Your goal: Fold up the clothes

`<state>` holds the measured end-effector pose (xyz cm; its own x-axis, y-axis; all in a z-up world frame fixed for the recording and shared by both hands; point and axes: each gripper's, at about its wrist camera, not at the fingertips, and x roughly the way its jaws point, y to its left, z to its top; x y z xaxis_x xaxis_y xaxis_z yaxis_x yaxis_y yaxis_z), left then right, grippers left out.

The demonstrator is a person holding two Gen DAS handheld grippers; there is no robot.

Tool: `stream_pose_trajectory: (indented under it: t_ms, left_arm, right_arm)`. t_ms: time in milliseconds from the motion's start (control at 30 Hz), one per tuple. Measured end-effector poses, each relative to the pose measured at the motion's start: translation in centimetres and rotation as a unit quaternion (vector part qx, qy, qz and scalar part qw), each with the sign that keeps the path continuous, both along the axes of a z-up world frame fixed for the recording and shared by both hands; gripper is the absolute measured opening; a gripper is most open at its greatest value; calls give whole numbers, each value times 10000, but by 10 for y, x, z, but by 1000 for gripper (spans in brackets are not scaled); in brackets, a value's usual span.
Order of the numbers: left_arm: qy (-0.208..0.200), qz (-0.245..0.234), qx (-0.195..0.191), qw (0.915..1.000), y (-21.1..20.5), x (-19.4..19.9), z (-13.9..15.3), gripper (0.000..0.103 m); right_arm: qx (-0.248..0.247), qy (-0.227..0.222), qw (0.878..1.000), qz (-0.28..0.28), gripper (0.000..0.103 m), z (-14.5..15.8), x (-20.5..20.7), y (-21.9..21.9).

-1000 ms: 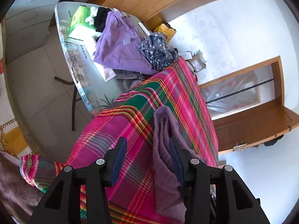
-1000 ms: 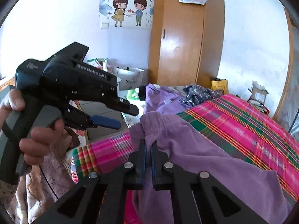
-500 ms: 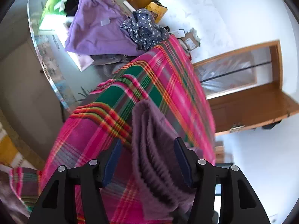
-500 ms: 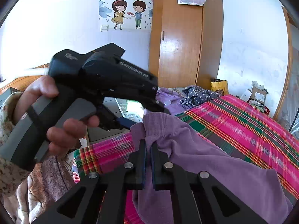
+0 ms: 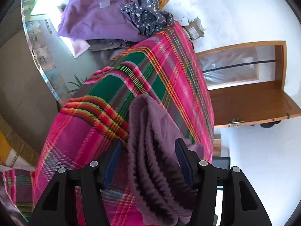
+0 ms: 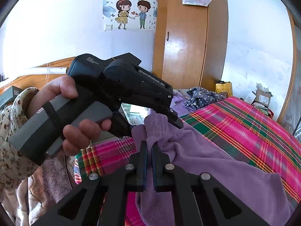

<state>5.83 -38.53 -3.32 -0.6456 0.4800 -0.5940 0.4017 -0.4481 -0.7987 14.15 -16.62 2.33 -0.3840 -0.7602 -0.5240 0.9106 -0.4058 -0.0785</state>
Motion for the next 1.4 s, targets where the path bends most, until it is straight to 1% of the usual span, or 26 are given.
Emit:
stream_pose_trajectory:
  t_ms: [67, 133, 167, 233, 267, 300, 367, 433, 567, 700, 767, 867, 900, 933, 1067, 1167, 1267, 1300, 1333, 1367, 1400]
  left_arm:
    - [-32, -89, 44, 9999, 1, -5, -2, 57]
    - [-6, -113, 74, 9999, 1, -9, -2, 47]
    - [-8, -97, 63, 9999, -1, -11, -2, 44]
    - [-31, -65, 25, 10000, -5, -15, -2, 34]
    - [-16, -69, -14, 10000, -6, -15, -2, 27]
    - [15, -86, -66, 9999, -6, -15, 0, 22]
    - [72, -123, -176, 9997, -7, -15, 2, 20]
    - [136, -171, -298, 9993, -7, -16, 6, 19]
    - [207, -307, -369, 9986, -13, -23, 6, 19]
    - [121, -515, -481, 9974, -19, -31, -2, 19]
    - [170, -545, -418, 9975, -23, -32, -6, 19]
    - [247, -460, -121, 9986, -28, -30, -16, 19]
    - [270, -439, -58, 9987, -29, -29, -18, 19]
    - [282, -418, -6, 9987, -29, -28, -19, 19]
    - [292, -414, -14, 9987, -28, -28, -18, 19]
    - [320, -405, 74, 9986, -31, -29, -21, 19]
    - [364, -373, 114, 9986, -32, -28, -22, 19]
    - [382, -375, 114, 9985, -32, -27, -22, 19]
    - [396, -385, 113, 9984, -32, -27, -22, 19]
    - [407, -395, 116, 9983, -33, -27, -23, 19]
    - [417, -405, 118, 9982, -33, -27, -23, 19]
  right_arm:
    - [12, 5, 10000, 7, 4, -1, 0, -1]
    - [23, 10, 10000, 3, 4, -1, 1, -2]
    - [30, 21, 10000, 8, 4, -1, 1, -2]
    - [47, 45, 10000, 19, 4, -1, 2, -5]
    - [56, 57, 10000, 25, 4, -1, 3, -6]
    - [70, 75, 9999, 29, 4, -1, 4, -8]
    - [106, 120, 9999, 36, 4, -2, 6, -12]
    - [150, 125, 9998, 72, 4, -4, 7, -18]
    - [306, 157, 9994, 90, 4, -7, 9, -36]
    - [529, -120, 9985, 67, 4, -13, 3, -54]
    - [600, -233, 9979, 45, 4, -15, -1, -60]
    - [748, -384, 9964, 45, 4, -19, -5, -64]
    - [799, -460, 9957, 65, 5, -19, -7, -62]
    - [849, -537, 9949, 86, 8, -20, -8, -60]
    - [1005, -899, 9906, 231, 10, -18, -17, -46]
    - [998, -1396, 9841, 450, 14, -5, -28, -21]
    - [860, -2067, 9728, 602, 14, 9, -56, 8]
    - [808, -2212, 9700, 597, 14, 15, -68, 18]
    - [758, -2290, 9689, 553, 14, 22, -80, 28]
    - [745, -2209, 9712, 483, 14, 28, -93, 35]
    - [760, -2004, 9760, 395, 14, 33, -105, 41]
